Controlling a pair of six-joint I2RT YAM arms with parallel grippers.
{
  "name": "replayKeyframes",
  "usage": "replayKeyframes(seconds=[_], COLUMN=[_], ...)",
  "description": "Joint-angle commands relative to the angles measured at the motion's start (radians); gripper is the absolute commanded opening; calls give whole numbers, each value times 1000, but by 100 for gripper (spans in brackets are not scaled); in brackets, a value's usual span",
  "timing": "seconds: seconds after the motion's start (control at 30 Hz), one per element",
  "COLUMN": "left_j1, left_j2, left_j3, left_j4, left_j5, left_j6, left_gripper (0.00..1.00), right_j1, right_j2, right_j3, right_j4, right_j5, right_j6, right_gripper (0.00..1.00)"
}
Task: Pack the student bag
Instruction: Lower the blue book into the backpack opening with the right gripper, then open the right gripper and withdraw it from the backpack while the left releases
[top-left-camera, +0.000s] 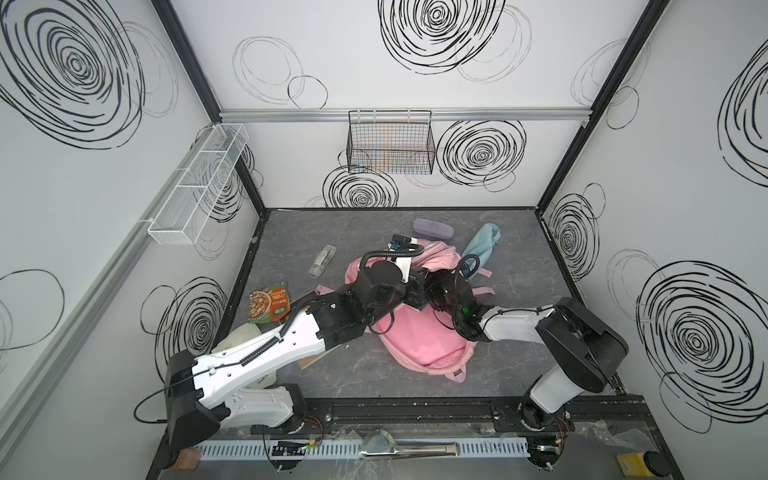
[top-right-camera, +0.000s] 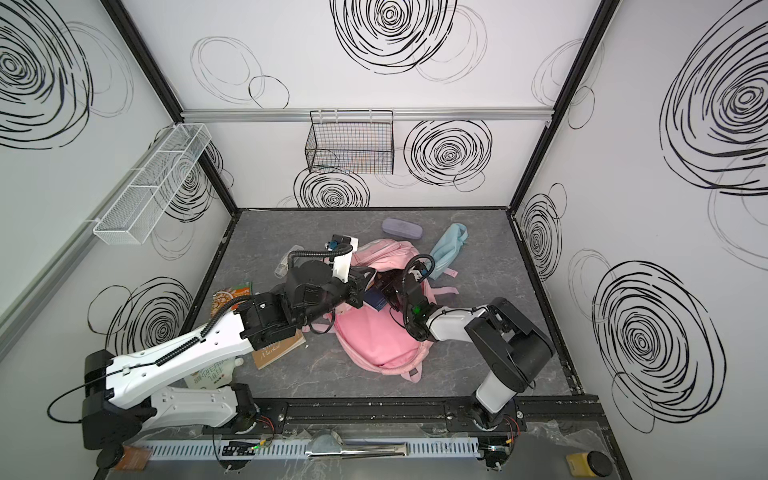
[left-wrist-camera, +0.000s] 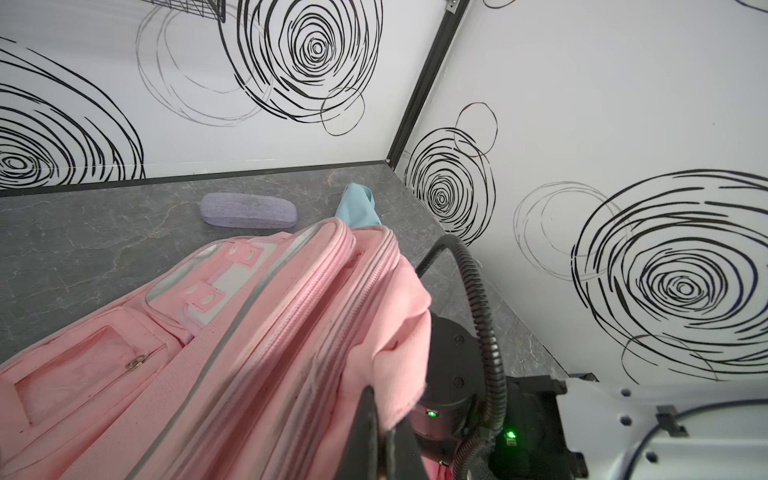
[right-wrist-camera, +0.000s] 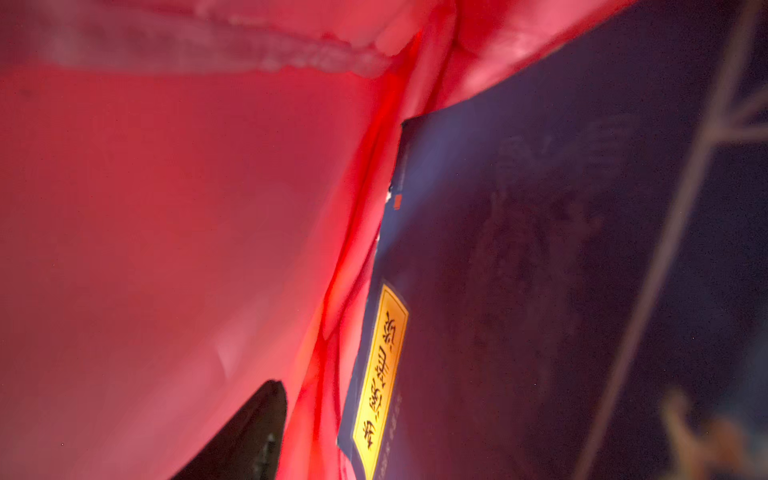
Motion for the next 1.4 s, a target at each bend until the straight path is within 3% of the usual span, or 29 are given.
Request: replayKeyframes(seconds=[0.0,0.33,0.53,0.93,0.97,1.03,1.1,1.37], left_j1=[21,57,66,71,72,72,72,89], left_j2=[-47,-13,9,14,9,-4,-32,-228], left_j3=[-12,-26,-26,-69,-74,-77,-80,-111], left_j4=[165,185,198,204,207,205,185,4], left_j5=[20,42,55,91,104,121,123,-22], left_j6=[-30,-43,-49,-57,-56,-51,-47,-16], left_gripper=[0,0,0,0,2,27,43,46], right_j1=[-12,-7,12,139,150,173,196,236], right_j2=[-89,-322,-525,-888,-906,-928,-936,-844], right_j3=[-44,-122,-196,-204,-193,-163,-114,161], right_j4=[-52,-302,-448,-778,-794,-828,-872,-987], right_j5=[-40,-136,-132,50,63,86,114,142], right_j6=[-50,-166,-174,-227,-242,-281,-336,-524], right_gripper=[78,83,79,70,68,66,66,65])
